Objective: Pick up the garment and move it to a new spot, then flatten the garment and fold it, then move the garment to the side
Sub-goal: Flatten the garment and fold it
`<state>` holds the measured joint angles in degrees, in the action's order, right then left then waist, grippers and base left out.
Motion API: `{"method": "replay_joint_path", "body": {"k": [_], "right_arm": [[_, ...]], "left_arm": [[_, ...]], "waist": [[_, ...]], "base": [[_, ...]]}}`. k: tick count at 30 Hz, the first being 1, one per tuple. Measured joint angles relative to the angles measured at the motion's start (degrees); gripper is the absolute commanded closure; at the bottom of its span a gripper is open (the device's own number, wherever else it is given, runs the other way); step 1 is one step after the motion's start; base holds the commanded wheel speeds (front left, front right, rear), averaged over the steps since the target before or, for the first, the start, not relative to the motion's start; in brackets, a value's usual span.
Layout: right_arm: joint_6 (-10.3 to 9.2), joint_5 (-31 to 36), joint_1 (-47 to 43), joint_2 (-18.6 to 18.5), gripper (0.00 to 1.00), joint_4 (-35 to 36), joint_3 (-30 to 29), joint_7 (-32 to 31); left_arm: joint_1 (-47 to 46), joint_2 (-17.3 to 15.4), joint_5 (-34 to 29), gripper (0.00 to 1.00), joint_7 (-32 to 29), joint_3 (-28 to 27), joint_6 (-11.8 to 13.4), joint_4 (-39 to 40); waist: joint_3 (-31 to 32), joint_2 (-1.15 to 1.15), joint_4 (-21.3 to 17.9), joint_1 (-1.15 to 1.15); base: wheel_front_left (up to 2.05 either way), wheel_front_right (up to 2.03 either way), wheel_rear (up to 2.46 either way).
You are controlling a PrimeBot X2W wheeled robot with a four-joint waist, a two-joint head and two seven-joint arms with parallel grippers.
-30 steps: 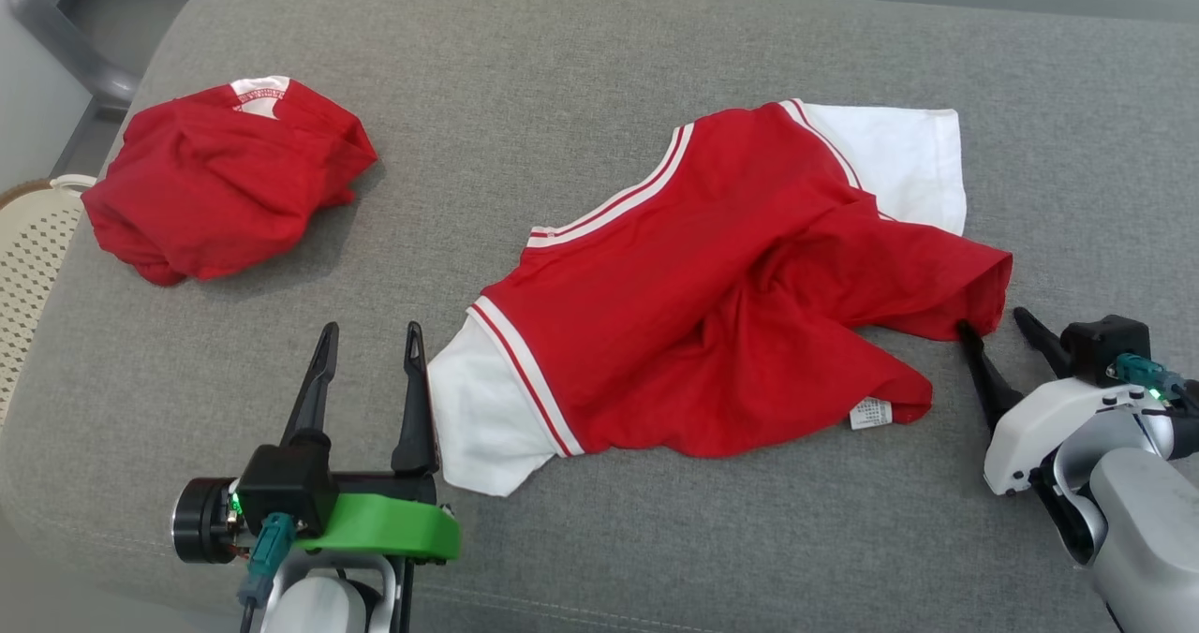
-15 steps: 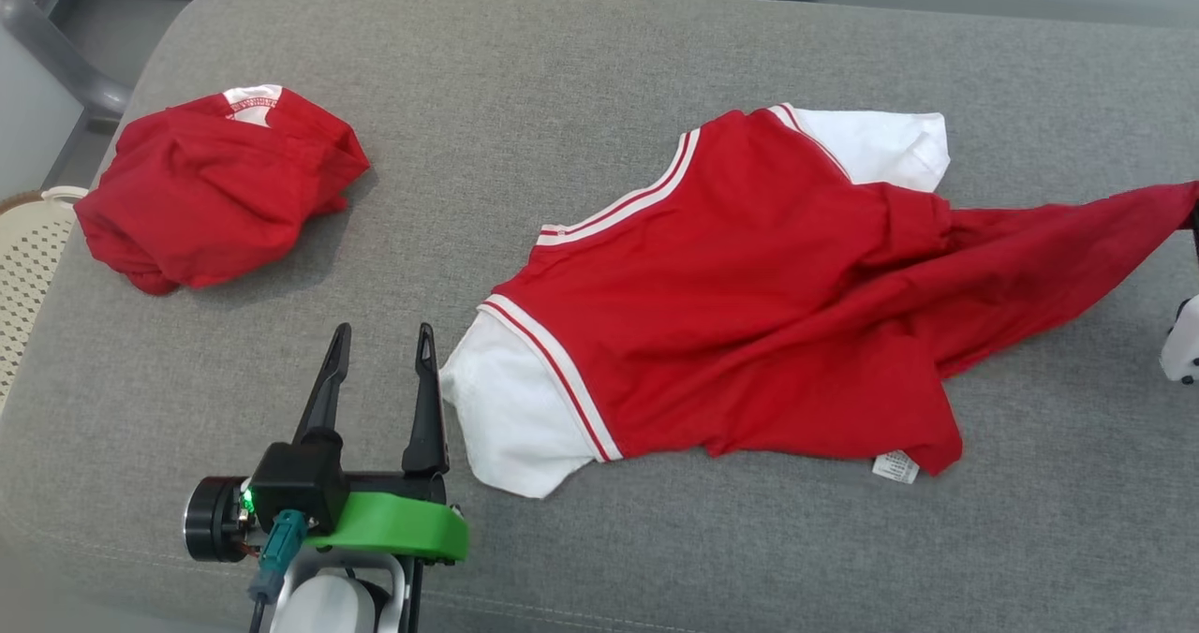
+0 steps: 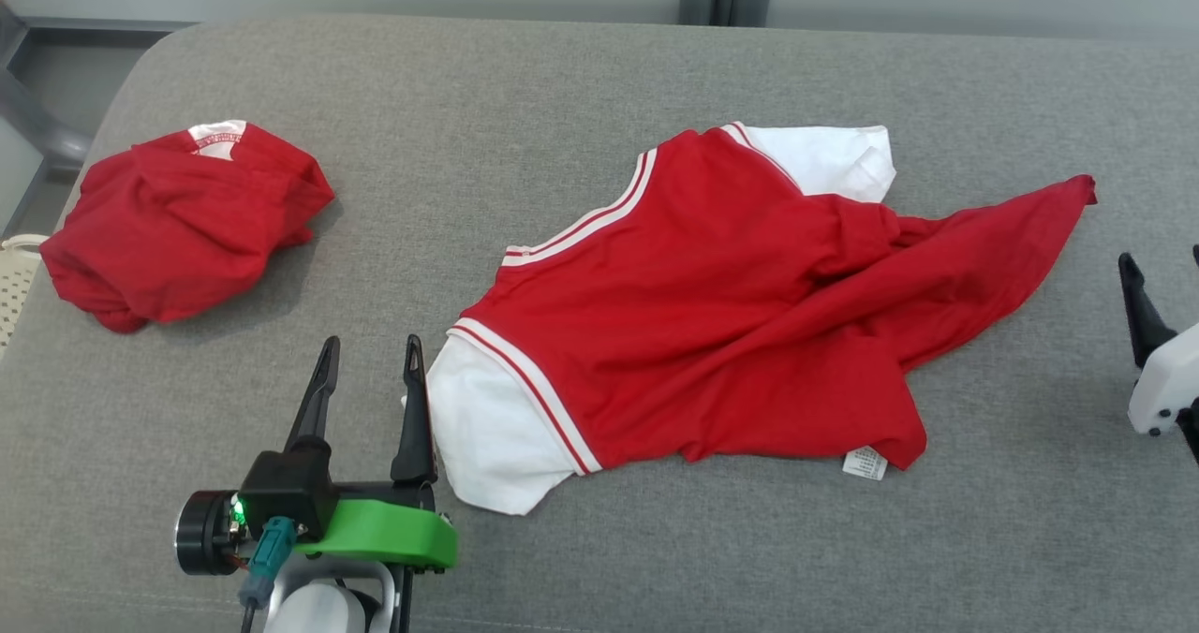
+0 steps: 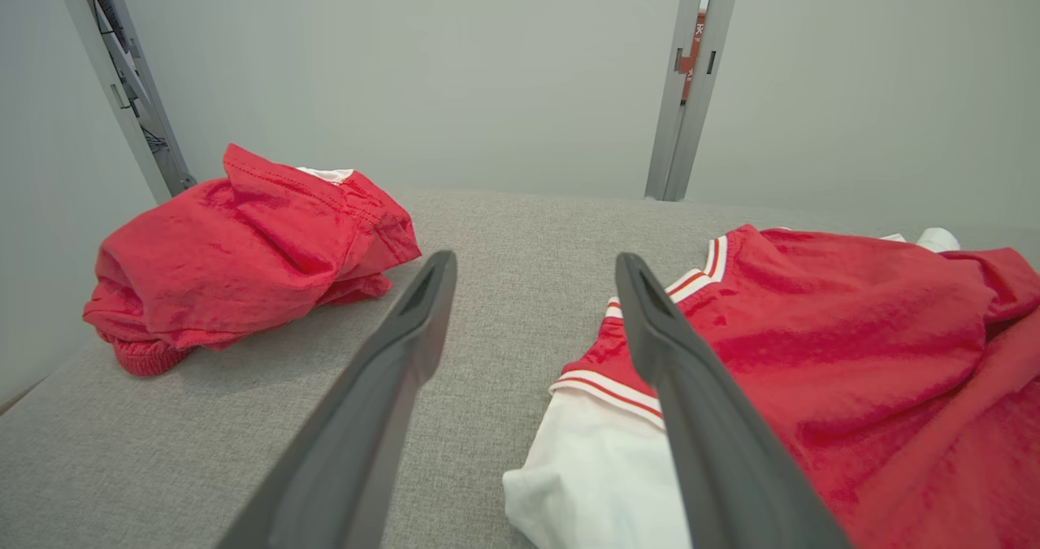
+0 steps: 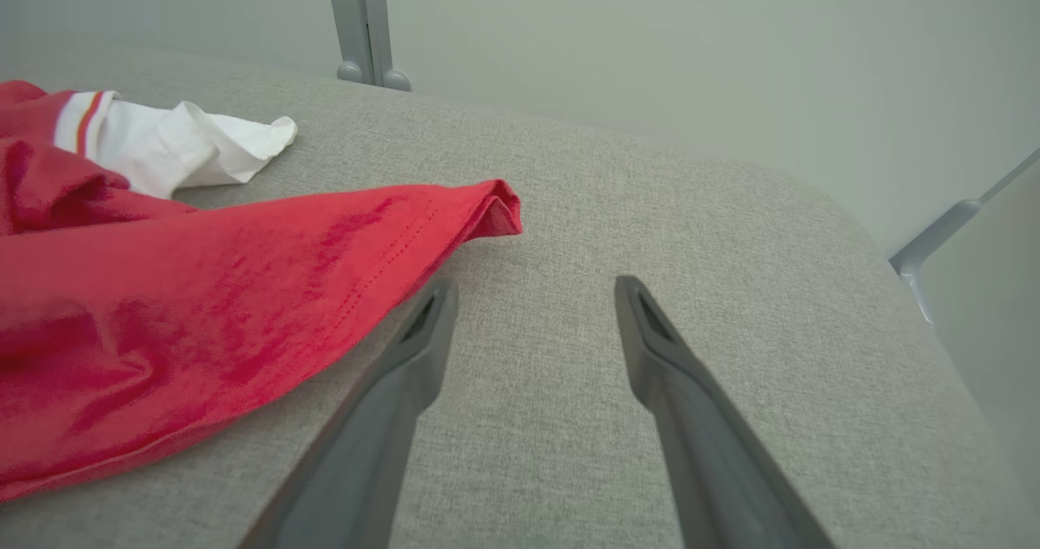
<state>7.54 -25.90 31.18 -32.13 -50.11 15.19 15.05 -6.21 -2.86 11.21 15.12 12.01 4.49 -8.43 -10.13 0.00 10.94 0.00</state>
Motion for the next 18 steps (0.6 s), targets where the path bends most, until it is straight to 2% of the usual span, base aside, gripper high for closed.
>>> {"method": "replay_joint_path", "body": {"k": [8,18], "right_arm": [[0.0,0.9,-7.9,2.4,0.0,6.3,-1.2,0.0],[0.0,0.3,-12.7,9.5,0.0,18.3,4.5,0.0]], "left_arm": [[0.4,0.0,-0.1,0.0,0.0,-0.8,-0.5,-0.2],[0.4,0.0,-0.2,0.0,0.0,-1.1,-0.8,-0.2]], "waist": [[1.9,0.0,-2.6,0.0],[1.7,0.0,-2.5,0.0]], "base": [[0.0,0.0,0.0],[0.0,0.0,0.0]]}}
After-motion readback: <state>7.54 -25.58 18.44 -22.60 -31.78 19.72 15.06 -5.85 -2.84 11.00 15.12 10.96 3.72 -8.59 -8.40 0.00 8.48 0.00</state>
